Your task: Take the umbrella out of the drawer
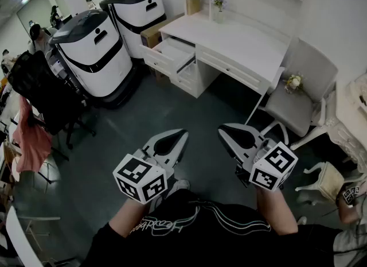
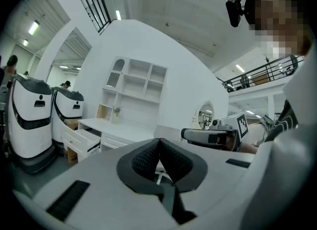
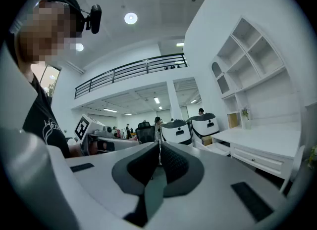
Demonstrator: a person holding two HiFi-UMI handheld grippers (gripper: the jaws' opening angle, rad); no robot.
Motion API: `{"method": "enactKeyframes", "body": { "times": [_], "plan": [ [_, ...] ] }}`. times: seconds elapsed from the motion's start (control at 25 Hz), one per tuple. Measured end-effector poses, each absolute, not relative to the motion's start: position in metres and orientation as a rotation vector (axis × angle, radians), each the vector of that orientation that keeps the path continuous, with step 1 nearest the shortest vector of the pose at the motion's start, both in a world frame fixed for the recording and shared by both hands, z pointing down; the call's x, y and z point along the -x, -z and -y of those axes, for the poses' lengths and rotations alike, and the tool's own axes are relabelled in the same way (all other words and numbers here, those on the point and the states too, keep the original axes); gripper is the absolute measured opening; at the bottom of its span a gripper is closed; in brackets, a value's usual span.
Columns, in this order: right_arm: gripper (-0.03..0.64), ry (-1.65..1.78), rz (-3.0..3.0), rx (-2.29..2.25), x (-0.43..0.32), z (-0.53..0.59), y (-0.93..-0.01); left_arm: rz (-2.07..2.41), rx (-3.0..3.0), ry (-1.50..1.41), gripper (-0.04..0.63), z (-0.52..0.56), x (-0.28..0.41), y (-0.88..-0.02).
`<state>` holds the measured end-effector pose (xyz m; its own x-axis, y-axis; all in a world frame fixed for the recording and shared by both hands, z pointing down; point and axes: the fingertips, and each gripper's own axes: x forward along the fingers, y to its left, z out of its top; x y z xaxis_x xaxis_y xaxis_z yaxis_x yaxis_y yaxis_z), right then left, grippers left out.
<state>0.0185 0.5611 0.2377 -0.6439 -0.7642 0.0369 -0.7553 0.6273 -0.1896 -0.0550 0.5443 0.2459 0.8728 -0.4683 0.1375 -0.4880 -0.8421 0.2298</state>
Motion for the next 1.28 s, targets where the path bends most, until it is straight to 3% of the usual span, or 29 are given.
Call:
{"method": "enactKeyframes", "body": {
  "times": [0.76,1.28],
  "plan": [
    [0.048,0.279,-2.761,1.31,-0.031,-0.549,-0.234,0.681,-2.794,-0.116,0.02,-0.532,0.042,-0.242],
    [0.049,0.362,-2.74,1.311,-0.039,-0.425,-0.264,0.683,-2.745,-0.126,0.02,-0.409,0.039,-0.272]
  ]
}}
